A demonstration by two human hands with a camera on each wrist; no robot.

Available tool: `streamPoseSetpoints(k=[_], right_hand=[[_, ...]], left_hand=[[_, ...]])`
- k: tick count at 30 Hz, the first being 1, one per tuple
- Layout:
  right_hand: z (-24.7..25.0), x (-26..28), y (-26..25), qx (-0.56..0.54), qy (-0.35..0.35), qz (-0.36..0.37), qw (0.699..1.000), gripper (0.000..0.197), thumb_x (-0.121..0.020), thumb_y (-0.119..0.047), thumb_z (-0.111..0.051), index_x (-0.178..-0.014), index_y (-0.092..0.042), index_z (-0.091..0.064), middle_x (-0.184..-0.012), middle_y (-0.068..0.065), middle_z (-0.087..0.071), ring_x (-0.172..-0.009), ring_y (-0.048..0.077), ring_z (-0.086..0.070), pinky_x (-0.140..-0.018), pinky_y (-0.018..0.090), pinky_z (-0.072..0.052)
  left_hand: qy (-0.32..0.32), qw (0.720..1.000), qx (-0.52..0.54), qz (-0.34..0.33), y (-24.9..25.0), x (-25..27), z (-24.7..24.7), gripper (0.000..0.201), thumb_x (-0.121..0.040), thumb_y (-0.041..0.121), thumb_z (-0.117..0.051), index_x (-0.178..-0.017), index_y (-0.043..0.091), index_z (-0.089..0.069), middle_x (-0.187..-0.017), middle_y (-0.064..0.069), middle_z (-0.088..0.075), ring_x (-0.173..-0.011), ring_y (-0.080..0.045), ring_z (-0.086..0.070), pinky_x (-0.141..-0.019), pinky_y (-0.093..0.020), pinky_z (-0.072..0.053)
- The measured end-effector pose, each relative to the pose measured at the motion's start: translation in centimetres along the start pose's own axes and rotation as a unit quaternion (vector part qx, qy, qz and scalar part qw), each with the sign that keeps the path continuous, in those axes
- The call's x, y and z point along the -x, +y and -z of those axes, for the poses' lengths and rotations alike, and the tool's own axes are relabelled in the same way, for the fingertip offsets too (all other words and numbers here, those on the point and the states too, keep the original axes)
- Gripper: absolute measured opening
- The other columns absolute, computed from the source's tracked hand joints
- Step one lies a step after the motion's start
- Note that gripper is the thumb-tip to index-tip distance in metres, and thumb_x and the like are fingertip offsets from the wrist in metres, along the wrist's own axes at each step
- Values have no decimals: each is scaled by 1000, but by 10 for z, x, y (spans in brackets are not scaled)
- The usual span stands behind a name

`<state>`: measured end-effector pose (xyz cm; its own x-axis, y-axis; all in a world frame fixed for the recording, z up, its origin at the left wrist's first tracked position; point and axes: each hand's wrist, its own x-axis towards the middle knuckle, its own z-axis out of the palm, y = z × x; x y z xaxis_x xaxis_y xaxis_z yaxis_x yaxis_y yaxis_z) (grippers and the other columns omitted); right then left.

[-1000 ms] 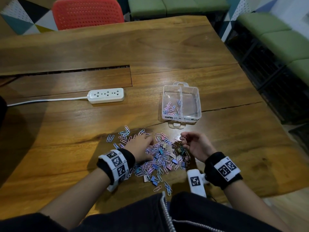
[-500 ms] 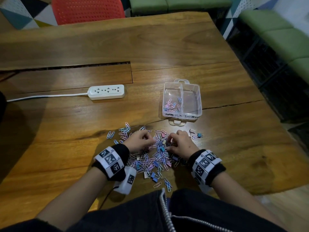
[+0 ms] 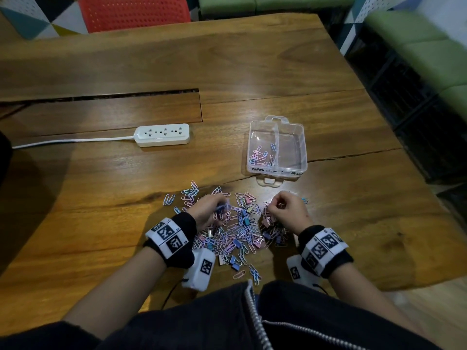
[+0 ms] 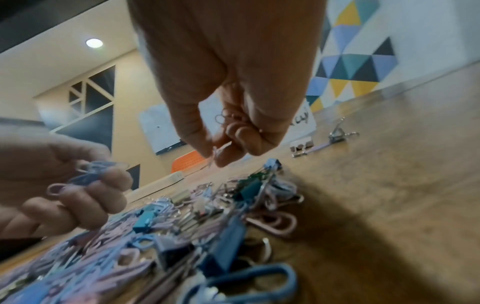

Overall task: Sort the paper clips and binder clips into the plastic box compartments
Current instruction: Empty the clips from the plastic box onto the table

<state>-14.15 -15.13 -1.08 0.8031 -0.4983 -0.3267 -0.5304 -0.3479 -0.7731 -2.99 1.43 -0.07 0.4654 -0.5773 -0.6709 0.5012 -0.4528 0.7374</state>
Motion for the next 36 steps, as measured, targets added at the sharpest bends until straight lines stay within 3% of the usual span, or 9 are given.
streamPoseSetpoints(k=[5,11,15,19,21,24,28,33,36], right_hand=[[2,0,-2,-129,-46,-61,989,18,-86,-6,-53,-103,-11,-56,-82,-5,-53,-77,12,-53,-61,19,-40],[-2,14,-8,-384,-126,-162,900,25,-91,-10,-35,-70,-8,-48,-67,4,-46,-56,12,-40,-49,19,-36],[-21,22,-5,-105,-153,-79,979,16,-84,-23,-59,-76,-10,-54,-68,-1,-49,-59,11,-45,-55,19,-39],[-37,20,-2,206,-85,51,974,24,-78,-30,-67,-78,-18,-46,-87,2,-55,-77,15,-47,-62,22,-35],[-33,14,-5,199,-48,46,978,21,-79,-27,-65,-80,-19,-46,-91,2,-56,-79,14,-47,-62,20,-34],[-22,12,-5,160,-29,28,986,19,-80,-24,-65,-82,-19,-47,-90,0,-52,-80,14,-49,-60,19,-35],[-19,21,8,199,-48,38,978,28,-75,-30,-68,-92,-17,-51,-104,5,-57,-91,17,-53,-79,29,-48],[-28,26,10,296,-29,62,953,62,-66,-61,-63,-107,-17,-47,-106,2,-49,-100,18,-45,-86,31,-43],[-32,23,9,316,-29,64,946,64,-66,-59,-64,-109,-15,-46,-110,5,-51,-102,20,-45,-87,31,-42]], left_hand=[[4,994,105,-17,0,1,1,35,-92,18,-31,-61,9,-45,-63,-8,-52,-42,-12,-47,-39,-18,-39],[-49,998,-25,6,3,5,0,25,-98,19,-37,-77,11,-48,-69,-2,-51,-45,-6,-49,-38,-14,-41],[-44,992,-115,13,-4,7,-3,24,-100,18,-30,-86,15,-50,-69,2,-46,-49,-6,-42,-41,-16,-35],[28,933,-353,-58,-7,7,-15,31,-98,37,-30,-86,15,-48,-75,2,-46,-63,-11,-43,-57,-24,-35],[56,882,-459,-95,-9,8,-21,29,-95,41,-39,-79,17,-44,-72,4,-44,-62,-10,-40,-63,-28,-38],[84,826,-547,-112,-11,8,-29,32,-86,47,-51,-96,16,-49,-95,-1,-54,-83,-14,-50,-80,-30,-45],[106,767,-624,-105,-18,2,-33,82,-68,62,-64,-127,10,-40,-123,-7,-49,-110,-21,-52,-90,-35,-48],[124,757,-629,-126,-27,-4,-40,64,-80,49,-60,-124,8,-41,-124,-9,-48,-109,-23,-53,-88,-34,-48],[103,742,-649,-128,-29,-4,-45,47,-88,39,-54,-121,7,-43,-121,-10,-50,-108,-25,-54,-87,-37,-50]])
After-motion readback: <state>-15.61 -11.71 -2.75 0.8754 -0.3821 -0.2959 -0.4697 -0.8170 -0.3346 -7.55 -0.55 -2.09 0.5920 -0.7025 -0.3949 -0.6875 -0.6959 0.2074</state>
